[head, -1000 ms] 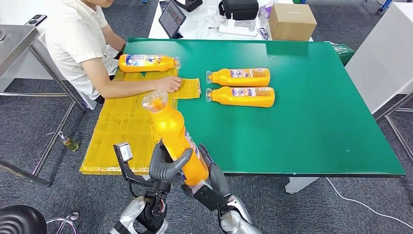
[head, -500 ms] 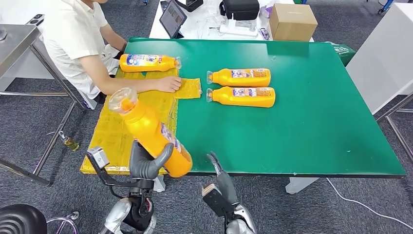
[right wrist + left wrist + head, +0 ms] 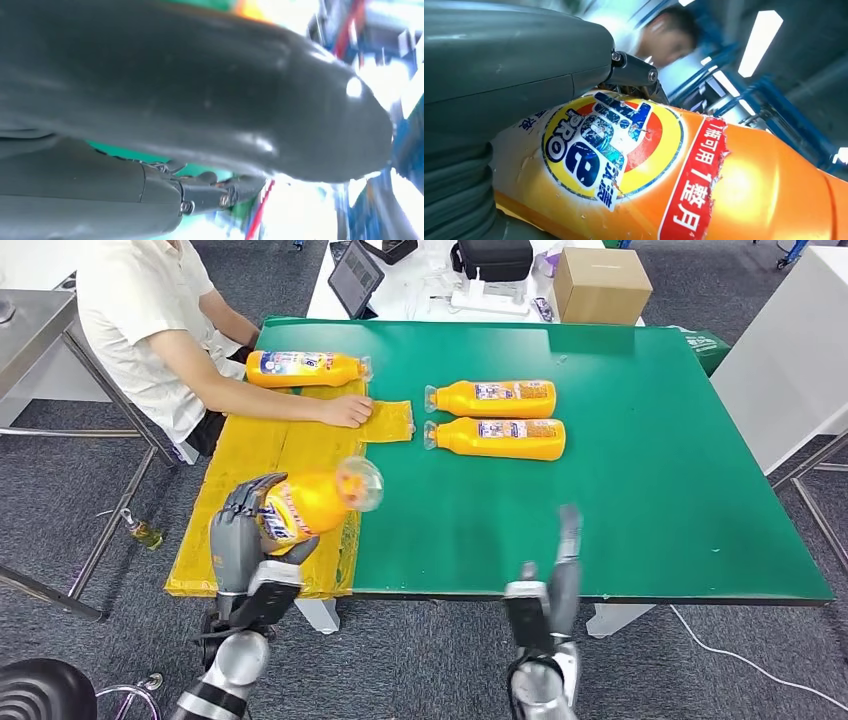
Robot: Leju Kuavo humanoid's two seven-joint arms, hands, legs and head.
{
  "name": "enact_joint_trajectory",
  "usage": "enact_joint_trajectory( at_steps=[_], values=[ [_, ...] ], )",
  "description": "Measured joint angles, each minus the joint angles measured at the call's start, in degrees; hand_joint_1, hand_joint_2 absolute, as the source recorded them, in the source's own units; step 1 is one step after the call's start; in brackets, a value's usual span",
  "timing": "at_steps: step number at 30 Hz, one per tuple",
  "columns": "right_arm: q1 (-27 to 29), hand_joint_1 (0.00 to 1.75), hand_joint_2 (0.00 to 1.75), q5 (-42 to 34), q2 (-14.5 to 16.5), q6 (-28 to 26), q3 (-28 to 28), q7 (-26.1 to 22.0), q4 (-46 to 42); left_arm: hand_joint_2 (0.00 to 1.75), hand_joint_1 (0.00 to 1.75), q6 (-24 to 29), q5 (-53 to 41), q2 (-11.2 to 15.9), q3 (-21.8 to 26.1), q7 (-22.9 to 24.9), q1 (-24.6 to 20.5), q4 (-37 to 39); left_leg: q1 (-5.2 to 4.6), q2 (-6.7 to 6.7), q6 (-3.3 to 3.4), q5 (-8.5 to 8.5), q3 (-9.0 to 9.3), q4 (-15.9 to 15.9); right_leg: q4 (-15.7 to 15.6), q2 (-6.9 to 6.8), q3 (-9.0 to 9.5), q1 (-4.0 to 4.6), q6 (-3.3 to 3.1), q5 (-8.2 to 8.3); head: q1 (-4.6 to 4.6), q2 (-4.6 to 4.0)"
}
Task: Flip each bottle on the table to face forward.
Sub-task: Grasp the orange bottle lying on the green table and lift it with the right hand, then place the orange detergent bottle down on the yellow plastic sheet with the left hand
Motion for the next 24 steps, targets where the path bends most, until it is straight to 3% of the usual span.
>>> enact_joint_trajectory(
  at_steps=[4, 8, 13, 20, 24],
  values=[
    [1.32, 0.0, 0.0, -0.05, 1.84, -0.12, -4.95, -0.01, -7.0, 1.75, 1.75, 0.19, -6.1, -0.38, 3.78, 0.63, -2.22, 3.41, -0.02, 0.06, 0.01, 0.0, 0.03, 0.0, 0.0, 0.02, -0.01, -0.01, 0.0, 0.03, -0.03, 0.0],
    [1.95, 0.0, 0.0, -1.23, 2.7, -0.12, -6.26, -0.02, -10.53, 1.75, 1.72, 0.24, -12.34, -0.64, 5.05, 3.17, -4.29, 6.84, -0.01, 0.02, 0.01, 0.01, 0.03, 0.0, 0.0, 0.0, 0.0, -0.01, 0.0, 0.02, -0.01, 0.0],
    [1.96, 0.0, 0.0, -4.61, 2.85, -0.05, -2.55, -0.01, -12.35, 1.75, 1.73, -0.66, -20.88, -0.42, 3.11, 9.01, -12.67, 19.88, 0.0, 0.01, 0.0, 0.05, 0.04, 0.0, 0.01, 0.01, 0.02, 0.01, 0.0, 0.04, -0.02, 0.0],
    [1.23, 0.0, 0.0, -9.79, 1.9, -0.03, 4.18, -0.02, -11.37, 1.75, 1.73, -13.05, -20.45, -0.4, -0.26, 14.62, -23.65, 40.04, 0.0, 0.02, -0.01, 0.08, 0.03, 0.0, 0.04, 0.01, 0.03, 0.0, 0.0, 0.05, -0.02, 0.0],
    [0.76, 0.0, 0.0, -11.05, 1.19, -0.03, 6.49, -0.02, -10.03, 1.75, 1.61, -15.41, -20.08, -0.32, -0.77, 15.75, -26.69, 46.39, 0.0, 0.0, -0.01, 0.08, 0.0, 0.0, 0.04, 0.01, 0.03, 0.0, 0.01, 0.03, -0.02, 0.0]
  ],
)
